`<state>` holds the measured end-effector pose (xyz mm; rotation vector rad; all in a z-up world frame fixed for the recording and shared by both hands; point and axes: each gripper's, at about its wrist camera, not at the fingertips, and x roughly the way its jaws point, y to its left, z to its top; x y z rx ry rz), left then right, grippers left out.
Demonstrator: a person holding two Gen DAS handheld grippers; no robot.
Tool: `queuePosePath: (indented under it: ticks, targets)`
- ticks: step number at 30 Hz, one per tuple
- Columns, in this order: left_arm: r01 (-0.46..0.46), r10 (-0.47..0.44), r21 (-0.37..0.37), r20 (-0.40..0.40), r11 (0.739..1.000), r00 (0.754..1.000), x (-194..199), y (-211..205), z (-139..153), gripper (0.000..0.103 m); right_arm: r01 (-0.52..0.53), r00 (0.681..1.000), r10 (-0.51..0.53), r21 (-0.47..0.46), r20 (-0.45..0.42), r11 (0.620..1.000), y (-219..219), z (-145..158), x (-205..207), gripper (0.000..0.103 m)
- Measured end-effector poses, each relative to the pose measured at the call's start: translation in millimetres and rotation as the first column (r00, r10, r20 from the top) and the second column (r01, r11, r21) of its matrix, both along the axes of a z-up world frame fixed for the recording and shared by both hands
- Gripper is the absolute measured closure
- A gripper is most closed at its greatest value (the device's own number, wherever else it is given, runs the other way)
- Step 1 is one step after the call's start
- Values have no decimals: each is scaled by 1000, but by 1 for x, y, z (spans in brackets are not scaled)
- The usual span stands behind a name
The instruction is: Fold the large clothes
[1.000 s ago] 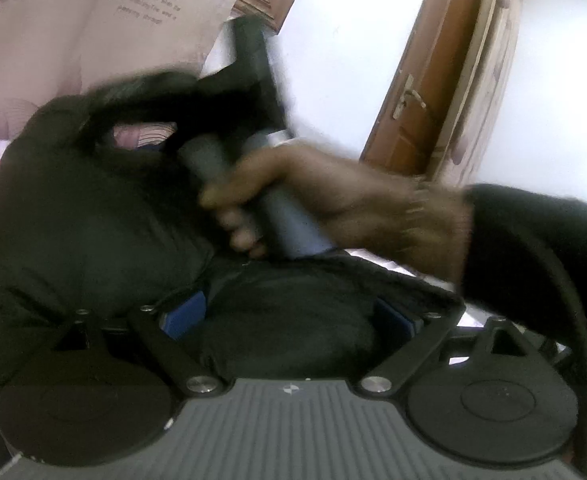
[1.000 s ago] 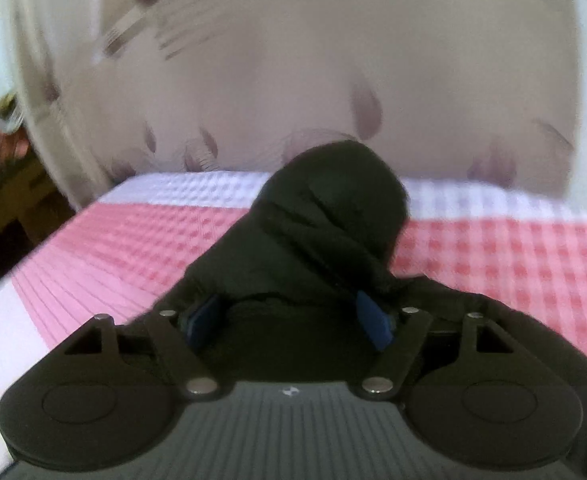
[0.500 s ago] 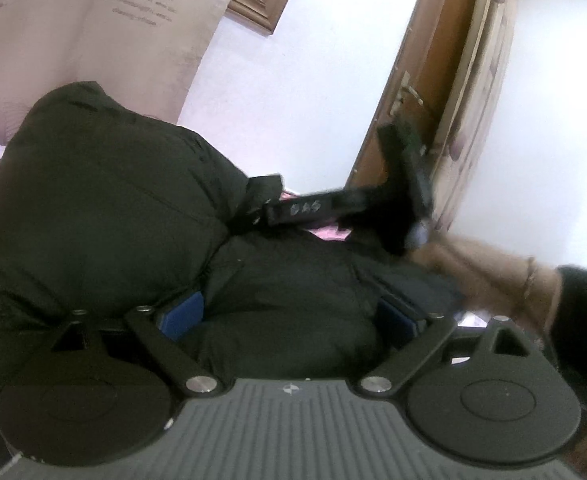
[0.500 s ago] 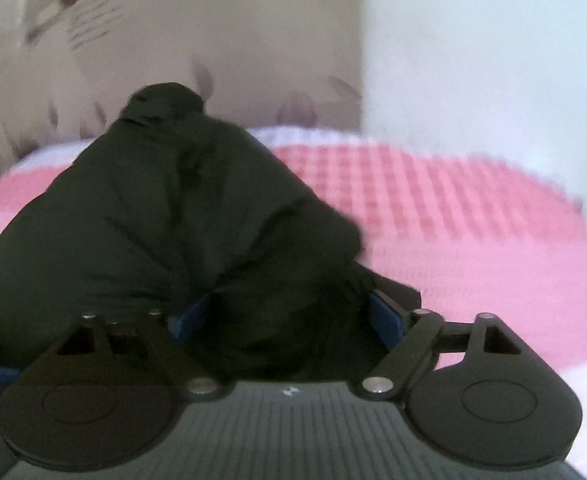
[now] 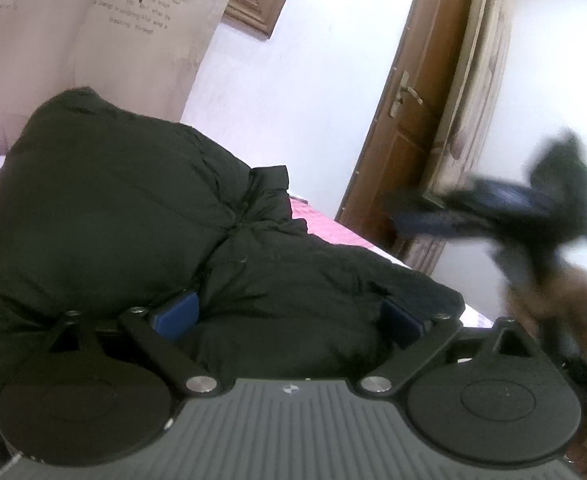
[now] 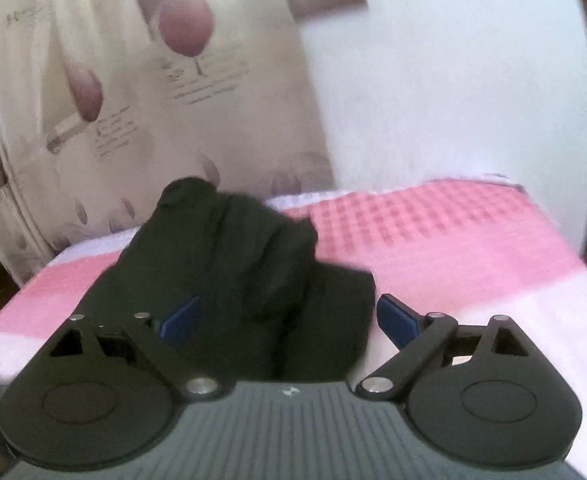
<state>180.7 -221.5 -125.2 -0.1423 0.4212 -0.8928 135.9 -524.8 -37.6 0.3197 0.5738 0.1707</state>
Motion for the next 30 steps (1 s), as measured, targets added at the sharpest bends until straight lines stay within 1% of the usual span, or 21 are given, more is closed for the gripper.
queuePosePath:
  ticks: [2,4,5,6,7,8,9,11,12,13,14,15,16,18,19,20,21,22,25,28,30]
  targets:
    - [1,-1,-13,13,1000,1000,-3,4,-1,2,8,1000,-7,52,-10,999,3,-5,-34,8]
    - [-5,6,-26,31,1000,999,-8,8,0,1,47,997,-42,88,-65,995,4,-19,-54,8]
    - [-4,6,-37,39,999,999,-10,11,1,0,56,995,-45,129,-89,990,4,-27,-60,9]
    - [-10,12,-41,50,999,999,-14,14,3,0,57,993,-37,187,-109,981,3,-37,-62,18]
    - [-18,21,-39,64,999,998,-19,16,3,0,61,991,-29,248,-129,967,2,-47,-64,30]
    - [-26,29,-41,83,999,996,-24,19,5,0,71,989,-28,306,-144,949,1,-56,-64,57]
    - [-35,40,-48,102,998,994,-28,23,9,0,78,989,-30,353,-142,932,2,-60,-64,64]
    - [-61,70,-74,135,995,988,-35,33,18,0,75,994,-39,387,-101,919,11,-54,-62,72]
    - [-71,85,-94,148,993,985,-36,40,23,0,57,997,-28,416,-77,908,14,-49,-61,73]
    - [-82,98,-107,158,991,982,-36,45,28,0,21,999,2,485,-46,874,17,-45,-58,73]
    - [-92,108,-105,165,990,980,-34,48,32,0,0,999,19,532,-30,847,21,-45,-54,73]
    - [-101,115,-93,164,991,980,-31,49,33,0,-8,999,26,560,-25,828,24,-47,-52,73]
    - [-107,118,-81,154,991,981,-27,50,33,0,7,999,18,576,-37,818,25,-56,-52,73]
    - [-109,116,-74,108,991,987,-20,54,26,0,78,994,-20,594,-105,801,16,-81,-57,74]
    - [-114,119,-69,75,991,990,-17,55,21,0,109,989,-25,617,-142,780,10,-96,-57,75]
    - [-117,121,-71,59,991,991,-14,55,17,0,109,989,-14,665,-145,739,3,-111,-59,77]
    - [-114,119,-77,61,990,991,-15,56,12,0,107,989,-10,687,-144,719,-1,-117,-61,77]
    - [-114,119,-72,71,991,990,-16,56,10,0,107,990,-10,694,-142,712,-4,-118,-62,77]
    - [-113,116,-34,104,993,988,-20,51,9,0,88,990,1,638,-138,765,-1,-106,-57,76]
    - [-105,107,-30,109,994,988,-18,50,6,0,86,990,5,630,-142,772,-2,-98,-57,70]
    - [-97,97,-7,126,995,987,-19,51,3,0,96,991,-13,625,-136,775,-6,-93,-66,64]
